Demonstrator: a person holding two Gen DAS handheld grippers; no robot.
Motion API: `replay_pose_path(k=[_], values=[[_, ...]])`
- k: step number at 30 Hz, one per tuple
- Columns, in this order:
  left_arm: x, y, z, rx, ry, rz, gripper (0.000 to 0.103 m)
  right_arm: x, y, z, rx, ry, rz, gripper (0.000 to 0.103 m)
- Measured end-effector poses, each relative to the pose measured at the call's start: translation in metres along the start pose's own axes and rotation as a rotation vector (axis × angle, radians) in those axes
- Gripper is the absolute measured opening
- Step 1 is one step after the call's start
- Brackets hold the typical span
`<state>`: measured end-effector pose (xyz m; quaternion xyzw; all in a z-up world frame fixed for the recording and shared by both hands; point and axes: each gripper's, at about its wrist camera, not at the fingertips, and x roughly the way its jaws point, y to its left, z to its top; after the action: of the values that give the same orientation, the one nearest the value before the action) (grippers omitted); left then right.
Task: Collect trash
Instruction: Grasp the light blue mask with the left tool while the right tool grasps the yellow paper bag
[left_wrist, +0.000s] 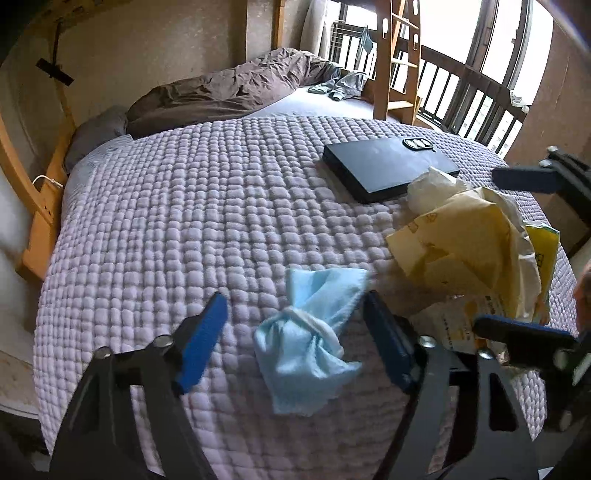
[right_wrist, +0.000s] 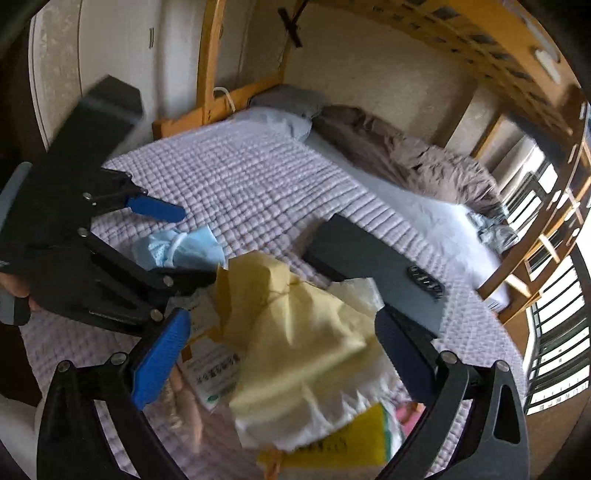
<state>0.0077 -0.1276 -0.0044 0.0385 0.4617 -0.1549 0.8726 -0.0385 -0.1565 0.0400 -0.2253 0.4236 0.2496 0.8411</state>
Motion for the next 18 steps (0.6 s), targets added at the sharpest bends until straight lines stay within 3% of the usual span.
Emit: replay_pose_path(k=[1,3,6,9,18], values=[[0.0,0.0,0.001,0.012,0.001,0.007,0.061,0.007,-0.003,0.002,0.013,0.024,0.031,0.086],[-0.002,0.003,0.001,0.033,0.004,0.001,0.057,0.011,-0.012,-0.001,0.069,0.027,0.071,0.078],[-0.003,0.002,0.001,0.06,0.007,0.0,0.055,0.011,-0.025,-0.002,0.137,0.036,0.093,0.062],[-0.004,0.002,0.002,0.068,0.002,0.01,0.05,0.004,-0.034,-0.005,0.169,0.015,0.117,0.053],[-0.017,0.005,-0.009,0.023,-0.024,0.026,0.041,-0.034,-0.048,-0.013,0.279,-0.105,0.113,0.048]])
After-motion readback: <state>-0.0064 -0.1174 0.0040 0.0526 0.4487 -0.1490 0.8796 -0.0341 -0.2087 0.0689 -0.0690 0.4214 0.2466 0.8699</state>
